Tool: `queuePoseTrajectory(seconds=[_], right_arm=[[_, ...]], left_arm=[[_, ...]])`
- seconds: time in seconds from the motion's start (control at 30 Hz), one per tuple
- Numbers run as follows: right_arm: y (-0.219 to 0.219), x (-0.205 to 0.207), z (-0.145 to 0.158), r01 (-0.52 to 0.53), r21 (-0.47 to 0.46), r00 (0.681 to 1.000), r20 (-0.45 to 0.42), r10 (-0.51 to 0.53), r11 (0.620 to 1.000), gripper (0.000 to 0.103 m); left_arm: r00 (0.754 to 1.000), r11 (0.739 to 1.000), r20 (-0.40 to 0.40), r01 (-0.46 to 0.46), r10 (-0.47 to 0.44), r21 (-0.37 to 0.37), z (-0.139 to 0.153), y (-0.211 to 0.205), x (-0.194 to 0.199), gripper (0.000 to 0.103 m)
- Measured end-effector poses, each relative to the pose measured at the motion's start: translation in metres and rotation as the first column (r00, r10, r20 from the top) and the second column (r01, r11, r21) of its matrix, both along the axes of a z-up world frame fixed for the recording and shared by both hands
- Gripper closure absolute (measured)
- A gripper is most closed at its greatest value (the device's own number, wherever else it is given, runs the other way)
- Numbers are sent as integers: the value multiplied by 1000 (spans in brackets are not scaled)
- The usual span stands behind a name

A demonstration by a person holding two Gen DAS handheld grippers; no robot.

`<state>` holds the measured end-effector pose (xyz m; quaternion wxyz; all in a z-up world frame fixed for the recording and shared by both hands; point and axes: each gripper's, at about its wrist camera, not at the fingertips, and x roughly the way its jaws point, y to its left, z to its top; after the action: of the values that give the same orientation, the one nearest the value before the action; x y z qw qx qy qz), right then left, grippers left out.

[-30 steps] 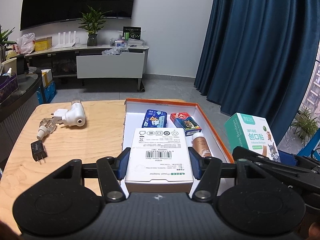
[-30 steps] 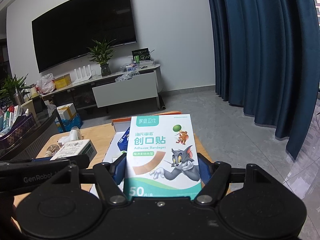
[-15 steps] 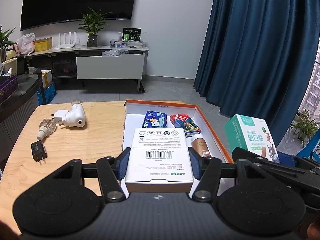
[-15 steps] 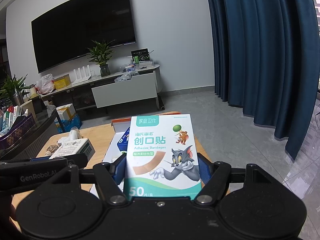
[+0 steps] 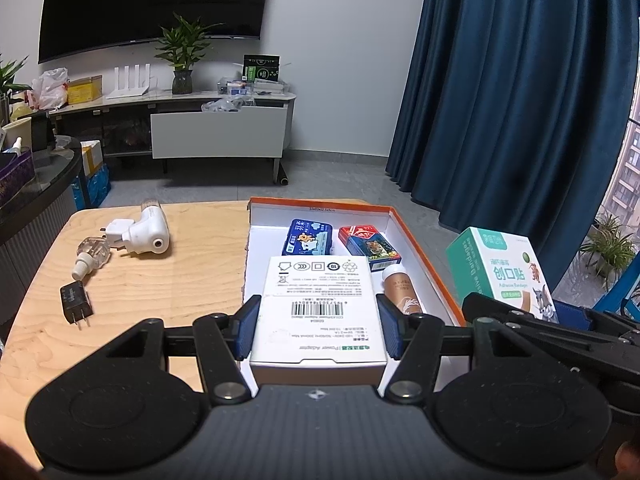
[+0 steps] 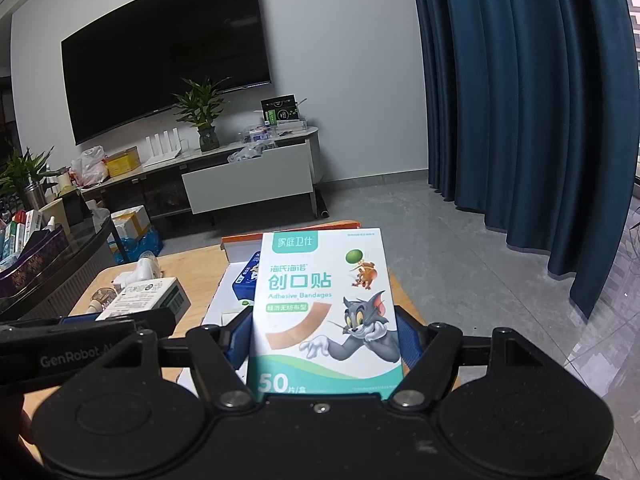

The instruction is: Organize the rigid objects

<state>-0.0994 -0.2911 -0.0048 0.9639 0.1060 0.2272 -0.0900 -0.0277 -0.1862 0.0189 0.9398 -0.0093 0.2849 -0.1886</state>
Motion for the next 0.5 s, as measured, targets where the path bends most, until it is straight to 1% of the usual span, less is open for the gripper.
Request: queuePoseTrajectory(seconds=[0.5], right_arm=[[1,1,0,1,-3,1000,-1,-1,1000,19]], left_arm=[[1000,1000,0,4,-4,-3,1,0,1,43]])
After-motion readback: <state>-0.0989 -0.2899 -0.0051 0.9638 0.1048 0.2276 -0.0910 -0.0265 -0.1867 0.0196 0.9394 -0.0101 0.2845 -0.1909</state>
